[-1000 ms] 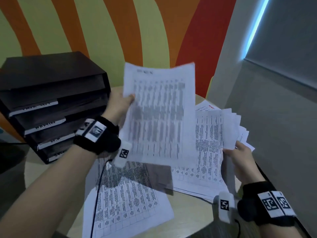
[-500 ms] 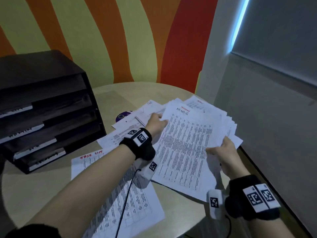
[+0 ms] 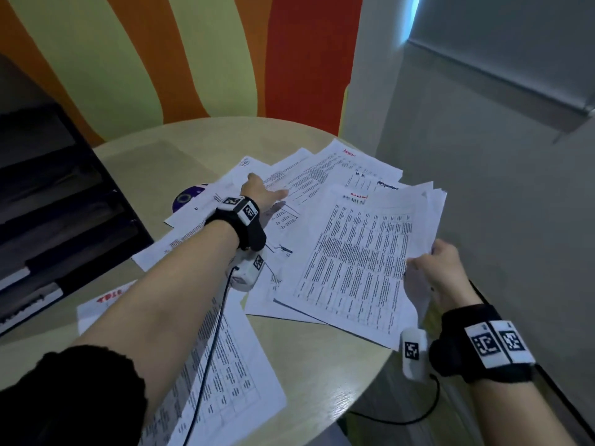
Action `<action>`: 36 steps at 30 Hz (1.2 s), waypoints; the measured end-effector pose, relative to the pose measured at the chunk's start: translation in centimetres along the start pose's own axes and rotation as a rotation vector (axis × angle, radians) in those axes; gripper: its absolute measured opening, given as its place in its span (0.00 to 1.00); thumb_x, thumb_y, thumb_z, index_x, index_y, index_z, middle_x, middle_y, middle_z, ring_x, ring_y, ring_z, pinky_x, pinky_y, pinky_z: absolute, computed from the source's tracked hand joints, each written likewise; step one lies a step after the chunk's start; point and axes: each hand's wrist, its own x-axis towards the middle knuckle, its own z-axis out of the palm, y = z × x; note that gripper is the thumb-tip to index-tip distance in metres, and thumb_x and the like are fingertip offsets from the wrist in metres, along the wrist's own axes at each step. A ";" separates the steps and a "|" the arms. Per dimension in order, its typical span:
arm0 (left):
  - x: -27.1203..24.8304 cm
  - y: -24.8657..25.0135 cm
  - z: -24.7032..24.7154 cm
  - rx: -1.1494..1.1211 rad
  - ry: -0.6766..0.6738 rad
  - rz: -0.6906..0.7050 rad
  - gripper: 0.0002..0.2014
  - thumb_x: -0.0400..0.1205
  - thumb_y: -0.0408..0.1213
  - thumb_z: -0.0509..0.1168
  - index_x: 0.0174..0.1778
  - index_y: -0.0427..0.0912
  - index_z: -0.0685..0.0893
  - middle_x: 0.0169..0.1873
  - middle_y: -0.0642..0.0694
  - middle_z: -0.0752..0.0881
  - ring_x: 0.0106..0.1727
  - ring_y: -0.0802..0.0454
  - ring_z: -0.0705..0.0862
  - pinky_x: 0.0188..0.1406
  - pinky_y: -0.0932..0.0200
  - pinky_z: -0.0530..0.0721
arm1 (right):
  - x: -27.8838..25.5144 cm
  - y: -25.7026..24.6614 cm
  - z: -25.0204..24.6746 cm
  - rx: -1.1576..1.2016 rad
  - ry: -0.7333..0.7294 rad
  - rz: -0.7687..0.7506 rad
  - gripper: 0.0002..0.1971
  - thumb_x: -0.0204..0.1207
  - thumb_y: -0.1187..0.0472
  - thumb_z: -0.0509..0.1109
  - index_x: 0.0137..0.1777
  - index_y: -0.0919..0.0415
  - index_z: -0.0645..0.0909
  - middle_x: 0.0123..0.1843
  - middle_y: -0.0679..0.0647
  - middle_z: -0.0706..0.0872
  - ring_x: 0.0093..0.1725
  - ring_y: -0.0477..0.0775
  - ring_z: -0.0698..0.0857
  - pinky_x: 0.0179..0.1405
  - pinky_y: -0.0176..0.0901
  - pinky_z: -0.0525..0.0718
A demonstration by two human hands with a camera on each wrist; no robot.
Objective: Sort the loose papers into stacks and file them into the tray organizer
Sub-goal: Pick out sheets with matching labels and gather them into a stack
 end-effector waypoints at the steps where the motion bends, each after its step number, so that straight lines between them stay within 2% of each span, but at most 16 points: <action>1: 0.3 0.2 0.3 0.032 0.003 0.009 0.43 0.80 0.45 0.72 0.81 0.28 0.55 0.70 0.40 0.74 0.63 0.42 0.79 0.35 0.66 0.83 | 0.1 0.0 0.1 -0.012 0.008 0.003 0.16 0.76 0.83 0.62 0.56 0.65 0.79 0.51 0.56 0.83 0.51 0.55 0.81 0.40 0.40 0.76; 4: 1.5 0.5 1.2 0.109 0.024 -0.016 0.43 0.75 0.52 0.75 0.75 0.27 0.64 0.67 0.34 0.79 0.66 0.38 0.80 0.56 0.50 0.83 | 0.3 0.2 0.2 -0.013 0.011 0.011 0.17 0.75 0.82 0.62 0.57 0.65 0.79 0.53 0.57 0.84 0.53 0.56 0.81 0.48 0.43 0.76; 6: 2.0 0.7 2.0 0.122 -0.006 -0.031 0.32 0.74 0.51 0.76 0.60 0.27 0.75 0.49 0.36 0.85 0.54 0.40 0.85 0.44 0.50 0.85 | 0.4 0.3 0.3 -0.017 0.017 0.011 0.17 0.75 0.83 0.62 0.57 0.65 0.80 0.53 0.57 0.84 0.53 0.56 0.82 0.50 0.45 0.76; 8: 2.4 0.7 2.6 0.131 -0.014 -0.031 0.17 0.75 0.42 0.76 0.39 0.34 0.76 0.32 0.43 0.78 0.41 0.44 0.80 0.28 0.59 0.76 | 0.3 0.3 0.3 -0.024 0.021 0.007 0.19 0.74 0.83 0.61 0.59 0.67 0.81 0.53 0.57 0.85 0.53 0.56 0.82 0.50 0.45 0.77; 10: 2.4 0.8 2.8 0.171 0.000 -0.039 0.16 0.75 0.36 0.75 0.30 0.38 0.74 0.27 0.45 0.77 0.39 0.43 0.79 0.29 0.60 0.74 | 0.3 0.2 0.4 -0.028 0.022 -0.001 0.19 0.74 0.83 0.61 0.61 0.68 0.81 0.53 0.57 0.85 0.53 0.57 0.83 0.50 0.45 0.78; 12: 2.1 1.2 2.7 0.259 -0.019 -0.057 0.14 0.72 0.41 0.76 0.42 0.34 0.84 0.43 0.39 0.88 0.52 0.38 0.85 0.43 0.56 0.80 | 0.2 0.1 0.4 -0.032 0.016 -0.005 0.19 0.74 0.83 0.60 0.60 0.67 0.81 0.52 0.57 0.85 0.52 0.57 0.82 0.49 0.45 0.77; 14: 2.1 1.3 2.9 0.401 0.007 -0.072 0.29 0.69 0.51 0.78 0.59 0.34 0.82 0.64 0.34 0.80 0.69 0.35 0.74 0.61 0.47 0.77 | 0.1 0.0 0.4 -0.034 0.009 -0.005 0.18 0.75 0.82 0.61 0.58 0.65 0.80 0.51 0.56 0.84 0.52 0.57 0.81 0.48 0.45 0.76; 16: 1.9 1.6 3.0 0.434 0.004 -0.069 0.41 0.70 0.55 0.78 0.70 0.32 0.72 0.70 0.34 0.73 0.74 0.35 0.68 0.71 0.43 0.72 | 0.1 0.0 0.4 -0.038 0.000 -0.003 0.16 0.76 0.81 0.62 0.56 0.63 0.79 0.51 0.57 0.84 0.52 0.57 0.81 0.47 0.45 0.76; 17: 1.8 1.7 3.0 0.449 -0.022 -0.053 0.41 0.69 0.56 0.78 0.69 0.32 0.73 0.68 0.35 0.76 0.72 0.36 0.72 0.70 0.44 0.75 | 0.1 0.0 0.4 -0.040 -0.001 -0.002 0.16 0.76 0.81 0.62 0.56 0.64 0.79 0.51 0.57 0.84 0.52 0.58 0.82 0.46 0.44 0.77; 20: 1.6 1.8 3.1 0.459 -0.071 -0.015 0.27 0.71 0.52 0.77 0.55 0.37 0.79 0.52 0.42 0.85 0.56 0.40 0.82 0.58 0.50 0.84 | 0.0 0.1 0.4 -0.028 -0.009 0.000 0.16 0.76 0.82 0.62 0.54 0.63 0.80 0.44 0.50 0.85 0.47 0.53 0.83 0.44 0.42 0.78; 23: 1.2 2.0 2.9 0.590 -0.050 -0.036 0.35 0.72 0.53 0.76 0.68 0.38 0.74 0.72 0.36 0.72 0.76 0.37 0.68 0.70 0.44 0.72 | 0.0 0.1 0.4 -0.024 -0.010 -0.007 0.15 0.76 0.82 0.62 0.53 0.63 0.79 0.40 0.44 0.82 0.40 0.43 0.80 0.34 0.36 0.75; 25: 1.2 2.4 2.9 0.595 -0.064 -0.030 0.35 0.72 0.51 0.77 0.68 0.37 0.74 0.74 0.34 0.69 0.77 0.36 0.67 0.70 0.44 0.73 | 0.2 0.2 0.4 -0.025 -0.005 -0.007 0.15 0.76 0.82 0.63 0.52 0.62 0.78 0.40 0.46 0.83 0.40 0.43 0.80 0.34 0.37 0.75; 28: 1.7 2.6 2.9 0.504 -0.134 -0.001 0.24 0.72 0.41 0.80 0.57 0.35 0.78 0.54 0.39 0.84 0.54 0.42 0.82 0.51 0.51 0.84 | 0.4 0.5 0.5 -0.016 0.000 0.005 0.16 0.75 0.82 0.63 0.53 0.61 0.80 0.42 0.48 0.85 0.45 0.51 0.83 0.46 0.43 0.78; 31: 1.5 2.6 2.8 0.390 -0.131 0.024 0.14 0.77 0.35 0.75 0.46 0.36 0.75 0.36 0.45 0.77 0.46 0.43 0.79 0.43 0.55 0.79 | 0.4 0.5 0.6 -0.004 -0.011 -0.005 0.17 0.75 0.82 0.62 0.51 0.60 0.80 0.42 0.46 0.85 0.43 0.45 0.83 0.37 0.39 0.78; 34: 1.6 2.2 2.5 0.323 -0.102 0.027 0.16 0.80 0.33 0.67 0.34 0.41 0.66 0.42 0.44 0.74 0.48 0.45 0.73 0.41 0.58 0.74 | 0.3 0.7 0.5 0.003 -0.009 -0.010 0.17 0.75 0.82 0.62 0.52 0.60 0.80 0.43 0.49 0.86 0.43 0.43 0.83 0.35 0.36 0.77; 36: 1.7 1.5 1.5 0.325 -0.111 -0.013 0.11 0.79 0.29 0.67 0.37 0.38 0.70 0.47 0.42 0.75 0.48 0.45 0.76 0.38 0.58 0.74 | 0.2 0.6 0.5 0.000 -0.011 -0.013 0.17 0.75 0.82 0.61 0.52 0.60 0.80 0.42 0.46 0.85 0.43 0.42 0.82 0.34 0.37 0.76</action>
